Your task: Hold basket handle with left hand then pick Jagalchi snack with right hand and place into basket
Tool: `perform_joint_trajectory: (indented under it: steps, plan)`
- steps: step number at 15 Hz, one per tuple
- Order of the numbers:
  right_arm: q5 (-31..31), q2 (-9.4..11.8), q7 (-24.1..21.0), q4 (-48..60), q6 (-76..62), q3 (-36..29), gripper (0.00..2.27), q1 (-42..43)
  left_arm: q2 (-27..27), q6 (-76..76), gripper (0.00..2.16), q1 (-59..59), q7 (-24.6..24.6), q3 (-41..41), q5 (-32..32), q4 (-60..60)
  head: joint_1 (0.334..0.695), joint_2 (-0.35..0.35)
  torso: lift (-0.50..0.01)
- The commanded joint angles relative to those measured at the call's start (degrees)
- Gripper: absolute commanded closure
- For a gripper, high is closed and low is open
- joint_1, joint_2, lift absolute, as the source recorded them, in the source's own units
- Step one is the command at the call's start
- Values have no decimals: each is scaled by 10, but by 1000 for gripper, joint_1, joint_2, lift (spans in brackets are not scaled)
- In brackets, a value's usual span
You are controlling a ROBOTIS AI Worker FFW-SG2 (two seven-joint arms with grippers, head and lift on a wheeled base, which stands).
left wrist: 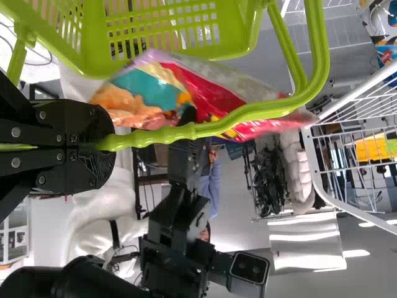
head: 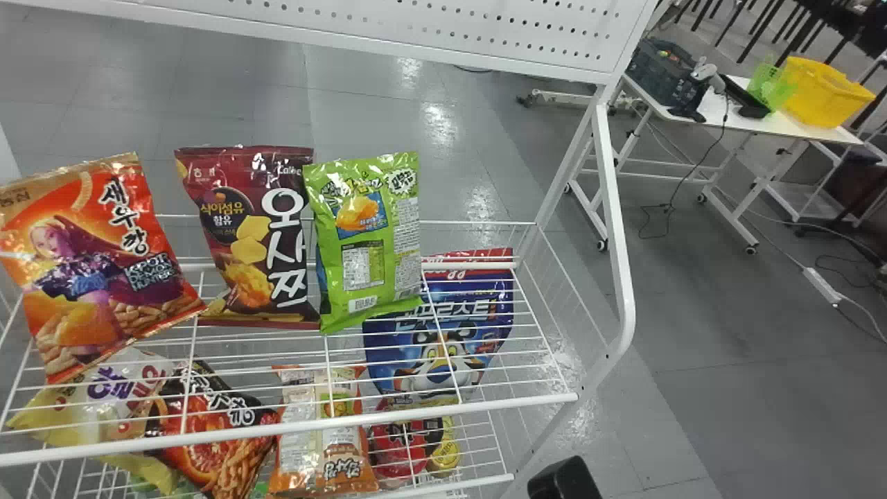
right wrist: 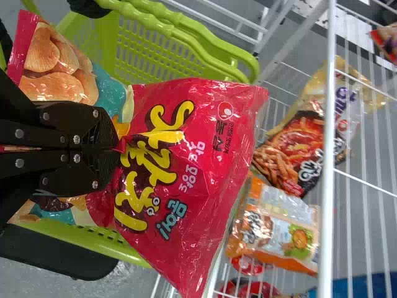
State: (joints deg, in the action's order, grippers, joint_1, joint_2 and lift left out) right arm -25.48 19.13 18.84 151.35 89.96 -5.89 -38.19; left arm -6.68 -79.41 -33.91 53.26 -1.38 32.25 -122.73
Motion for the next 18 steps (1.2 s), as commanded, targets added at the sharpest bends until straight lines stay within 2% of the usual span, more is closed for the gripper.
perform_joint_trajectory:
  steps: [1, 4, 7, 12, 15, 18]
  plan:
    - [24, 10, -2, -24, 1, 43, 1926, 3, 0, 0, 1224, -1, 0, 0, 0, -1, 695, -350, -10]
    - [47, 23, -10, -57, 1, 99, 1926, 8, 0, 0, 1224, -3, 1, -1, 0, -3, 695, -350, -10]
    - [68, 23, -21, -85, -2, 148, 1926, 29, 0, 0, 1224, -5, 2, -2, 0, -4, 695, -350, -10]
    - [120, 23, -45, -185, -139, 239, 1926, 80, -1, 0, 1224, -6, 4, -1, 0, -7, 695, -350, -10]
    - [134, 18, -57, -241, -155, 278, 1919, 116, 0, 0, 1224, -6, 4, 0, 0, -7, 695, -350, -10]
    - [138, 13, -57, -277, -149, 285, 1905, 130, -1, 0, 1224, -5, 4, 0, 0, -7, 695, -350, -10]
